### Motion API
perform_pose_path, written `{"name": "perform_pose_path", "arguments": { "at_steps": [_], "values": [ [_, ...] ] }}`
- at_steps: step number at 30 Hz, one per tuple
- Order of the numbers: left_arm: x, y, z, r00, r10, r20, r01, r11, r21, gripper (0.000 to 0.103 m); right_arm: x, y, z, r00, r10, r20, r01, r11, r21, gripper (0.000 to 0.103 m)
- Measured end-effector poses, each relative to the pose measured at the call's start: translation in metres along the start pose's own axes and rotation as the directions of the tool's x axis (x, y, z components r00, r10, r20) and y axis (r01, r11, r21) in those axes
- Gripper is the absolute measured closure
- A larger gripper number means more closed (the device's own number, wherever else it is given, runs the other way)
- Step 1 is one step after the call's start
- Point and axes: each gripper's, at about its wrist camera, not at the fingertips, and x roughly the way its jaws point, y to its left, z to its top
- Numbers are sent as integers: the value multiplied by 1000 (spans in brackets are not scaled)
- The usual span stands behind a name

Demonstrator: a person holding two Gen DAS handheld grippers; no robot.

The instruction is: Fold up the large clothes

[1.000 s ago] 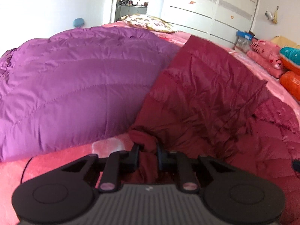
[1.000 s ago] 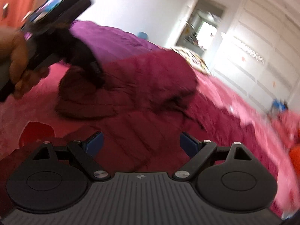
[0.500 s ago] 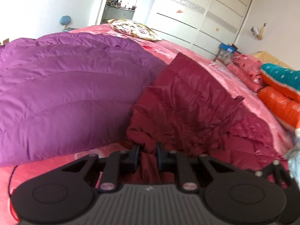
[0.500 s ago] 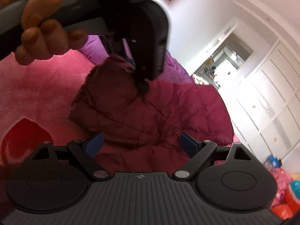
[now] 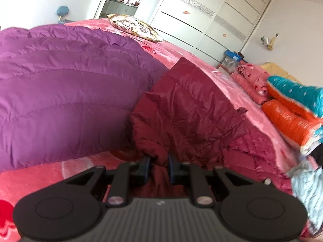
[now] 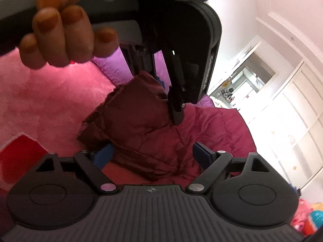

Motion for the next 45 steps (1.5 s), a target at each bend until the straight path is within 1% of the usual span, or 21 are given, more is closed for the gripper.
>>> {"name": "perform_pose_path", "arguments": {
  "at_steps": [4,8,10,13,19,22,26,29,33,34,35,36,37,38,39,40,41,42,43,44,45],
  "values": [
    [-1,13,4,996,-85,3,84,991,-101,87,2,2,0,1000,-5,11,4,1000,9,0],
    [-3,20,6,986,-163,25,165,970,-176,87,-3,10,2,1000,5,14,-5,1000,1,0],
    [-4,22,6,980,-198,37,201,958,-202,87,0,10,2,1000,2,15,-2,1000,8,0],
    [-5,27,7,958,-281,56,286,925,-249,87,-9,17,3,1000,-4,25,4,1000,18,0],
    [-3,24,7,943,-328,62,333,907,-260,87,-12,7,17,999,13,42,-20,986,166,0],
    [2,21,7,937,-346,47,346,902,-257,87,-14,-4,21,998,46,33,-53,959,280,0],
    [5,11,5,920,-390,21,384,893,-235,87,-10,-11,21,998,58,16,-59,922,382,0],
    [6,9,3,911,-412,2,402,888,-223,87,-6,-16,20,999,44,9,-43,885,463,0],
    [4,4,2,895,-446,-8,436,877,-200,87,-10,-26,16,999,0,36,-19,841,540,0],
    [4,3,1,893,-450,-9,440,877,-193,87,-10,-29,14,999,-6,41,-18,826,564,2],
    [4,2,1,892,-453,-10,443,877,-188,87,-12,-35,11,999,-4,42,-22,811,585,13],
    [4,2,1,891,-454,-10,445,876,-184,87,-12,-39,9,999,3,41,-27,792,610,17],
    [4,2,1,891,-454,-11,444,877,-182,87,-15,-47,6,999,10,38,-32,776,630,27],
    [5,2,1,892,-453,-11,443,878,-181,87,-14,-52,3,999,19,32,-35,757,653,41],
    [5,4,2,892,-452,-11,443,878,-181,87,-14,-57,1,999,23,26,-34,738,674,47],
    [5,3,2,892,-452,-10,443,879,-180,86,-14,-61,-1,999,26,23,-34,718,696,57],
    [5,3,1,894,-449,-10,440,880,-177,85,-15,-67,-3,999,26,21,-33,697,716,61],
    [5,3,1,895,-446,-10,438,882,-172,82,-16,-74,-4,1000,25,19,-31,675,737,63],
    [5,2,1,894,-448,-7,441,882,-169,81,-16,-78,-5,1000,24,15,-27,665,746,66],
    [4,3,1,890,-455,1,449,878,-168,80,-16,-83,-5,1000,21,6,-19,666,745,68],
    [3,4,1,886,-464,13,460,872,-168,78,-18,-86,-4,1000,4,-7,2,680,733,69]
  ]
}}
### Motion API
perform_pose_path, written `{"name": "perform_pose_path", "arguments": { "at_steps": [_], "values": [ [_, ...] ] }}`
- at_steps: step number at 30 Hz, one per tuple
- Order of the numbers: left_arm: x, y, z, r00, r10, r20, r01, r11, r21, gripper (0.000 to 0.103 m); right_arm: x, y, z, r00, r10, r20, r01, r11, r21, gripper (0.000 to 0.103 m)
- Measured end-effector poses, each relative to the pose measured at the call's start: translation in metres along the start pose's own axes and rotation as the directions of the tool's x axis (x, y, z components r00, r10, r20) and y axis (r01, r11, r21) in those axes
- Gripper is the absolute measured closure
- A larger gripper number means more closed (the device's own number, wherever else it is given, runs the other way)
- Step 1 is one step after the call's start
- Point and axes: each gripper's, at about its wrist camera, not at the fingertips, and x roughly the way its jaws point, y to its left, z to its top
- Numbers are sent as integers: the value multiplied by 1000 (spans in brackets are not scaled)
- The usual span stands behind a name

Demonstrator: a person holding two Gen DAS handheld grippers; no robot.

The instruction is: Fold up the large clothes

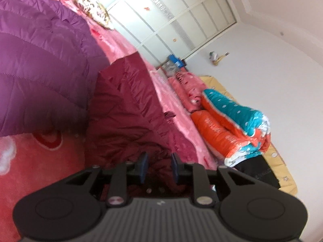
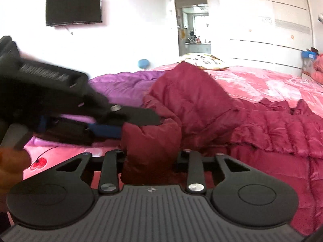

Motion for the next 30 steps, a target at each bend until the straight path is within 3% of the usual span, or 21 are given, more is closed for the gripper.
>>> {"name": "perform_pose_path", "arguments": {
  "at_steps": [3,9,17,21,26,30],
  "values": [
    [-2,0,0,1000,8,15,-8,1000,15,64,-8,-6,9,997,-70,41,71,997,-27,72],
    [6,-3,-4,999,39,1,-39,997,65,64,-21,-50,44,974,-191,122,193,981,-2,73],
    [29,-14,-18,988,151,-41,-141,971,195,64,-58,-154,77,916,-357,186,350,934,70,73],
    [37,-13,-26,982,179,-62,-162,963,215,64,-52,-204,77,902,-412,131,401,910,100,73],
    [49,-14,-34,975,201,-93,-173,953,247,61,-22,-261,68,903,-431,2,426,894,139,72],
    [59,-18,-42,970,213,-120,-173,944,282,59,4,-295,46,896,-432,-105,444,884,149,64]
  ]
}}
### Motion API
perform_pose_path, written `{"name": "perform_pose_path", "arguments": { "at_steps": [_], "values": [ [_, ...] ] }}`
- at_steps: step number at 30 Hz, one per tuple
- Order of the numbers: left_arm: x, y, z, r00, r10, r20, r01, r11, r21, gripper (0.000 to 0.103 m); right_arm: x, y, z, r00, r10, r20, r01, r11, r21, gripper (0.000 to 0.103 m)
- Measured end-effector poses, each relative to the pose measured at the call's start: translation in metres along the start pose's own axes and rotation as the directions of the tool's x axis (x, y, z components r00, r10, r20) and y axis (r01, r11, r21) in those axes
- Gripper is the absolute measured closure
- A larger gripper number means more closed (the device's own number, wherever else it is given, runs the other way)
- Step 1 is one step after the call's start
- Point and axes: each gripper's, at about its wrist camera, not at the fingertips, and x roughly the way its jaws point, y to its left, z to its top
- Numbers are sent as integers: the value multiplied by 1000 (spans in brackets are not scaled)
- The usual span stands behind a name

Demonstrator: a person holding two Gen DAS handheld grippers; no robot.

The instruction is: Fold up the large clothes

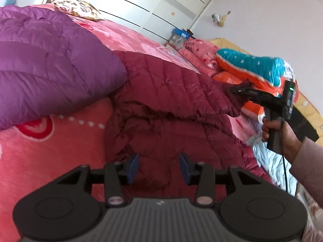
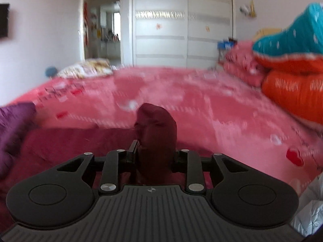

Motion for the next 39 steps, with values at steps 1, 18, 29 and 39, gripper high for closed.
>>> {"name": "perform_pose_path", "arguments": {
  "at_steps": [1,18,29,39],
  "values": [
    [2,-2,-2,1000,1,-5,-1,1000,7,59,4,-8,-7,1000,-7,-17,7,1000,9,50],
    [8,-14,-4,1000,-20,-5,20,999,34,56,-72,-68,-37,956,-205,211,144,952,270,0],
    [8,-30,-4,1000,-24,-2,24,999,42,56,-47,-17,-61,984,18,179,-60,970,234,0],
    [11,-68,24,993,86,77,-93,991,96,42,-17,-50,-70,1000,-10,3,8,920,392,0]
  ]
}}
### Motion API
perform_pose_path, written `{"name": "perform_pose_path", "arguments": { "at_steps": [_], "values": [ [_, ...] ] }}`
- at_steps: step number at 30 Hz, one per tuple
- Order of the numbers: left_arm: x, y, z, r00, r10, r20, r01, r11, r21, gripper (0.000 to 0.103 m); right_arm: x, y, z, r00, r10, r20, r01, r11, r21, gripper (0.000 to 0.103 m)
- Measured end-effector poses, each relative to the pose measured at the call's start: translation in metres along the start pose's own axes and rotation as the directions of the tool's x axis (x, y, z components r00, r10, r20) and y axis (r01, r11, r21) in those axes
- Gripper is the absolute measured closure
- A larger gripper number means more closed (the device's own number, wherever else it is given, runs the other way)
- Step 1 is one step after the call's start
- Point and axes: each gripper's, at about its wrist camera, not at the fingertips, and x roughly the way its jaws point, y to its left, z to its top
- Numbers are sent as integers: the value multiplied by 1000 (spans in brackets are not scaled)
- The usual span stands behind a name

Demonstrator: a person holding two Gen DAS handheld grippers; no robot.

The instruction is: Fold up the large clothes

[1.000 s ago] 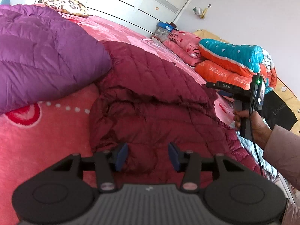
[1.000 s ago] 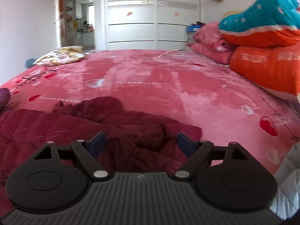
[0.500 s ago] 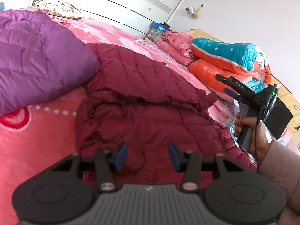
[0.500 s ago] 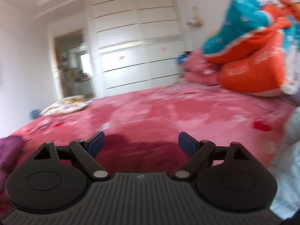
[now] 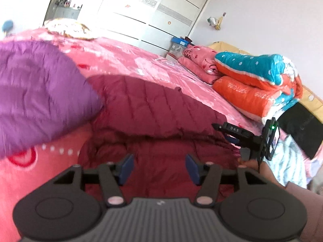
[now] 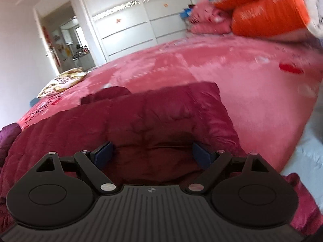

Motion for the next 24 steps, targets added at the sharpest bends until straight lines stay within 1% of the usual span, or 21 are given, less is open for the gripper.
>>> {"name": "perform_pose_path", "arguments": {
  "at_steps": [2,7,9,12,14,16,17,19,21,22,24],
  "values": [
    [10,-12,9,1000,19,3,-19,999,39,42,1,2,-6,1000,-10,0,10,1000,-9,0],
    [51,-37,34,998,65,9,-66,994,82,42,6,17,-5,997,-75,28,78,989,-122,0],
    [73,-45,46,994,104,21,-105,989,104,42,7,21,-3,993,-106,58,114,981,-155,0],
    [105,-49,59,985,170,41,-174,976,127,42,6,29,-2,990,-97,106,116,974,-193,0],
    [126,-50,67,965,253,64,-260,954,151,42,8,32,-1,989,-77,126,101,975,-196,0],
    [146,-46,74,936,344,71,-351,923,157,42,12,34,0,992,-39,117,61,980,-191,0],
    [154,-44,77,926,371,73,-378,913,151,42,16,34,-1,994,-28,108,48,980,-194,0],
    [172,-39,80,894,441,77,-448,882,148,42,22,35,-3,996,-29,89,48,976,-212,0],
    [186,-35,80,871,484,83,-491,857,157,42,28,32,-4,997,-29,69,43,975,-217,0],
    [192,-33,80,863,497,88,-505,848,162,41,31,29,-4,998,-29,58,40,976,-214,0],
    [200,-33,78,848,518,106,-529,829,183,36,35,25,-3,999,-31,38,39,978,-207,0]
  ]
}}
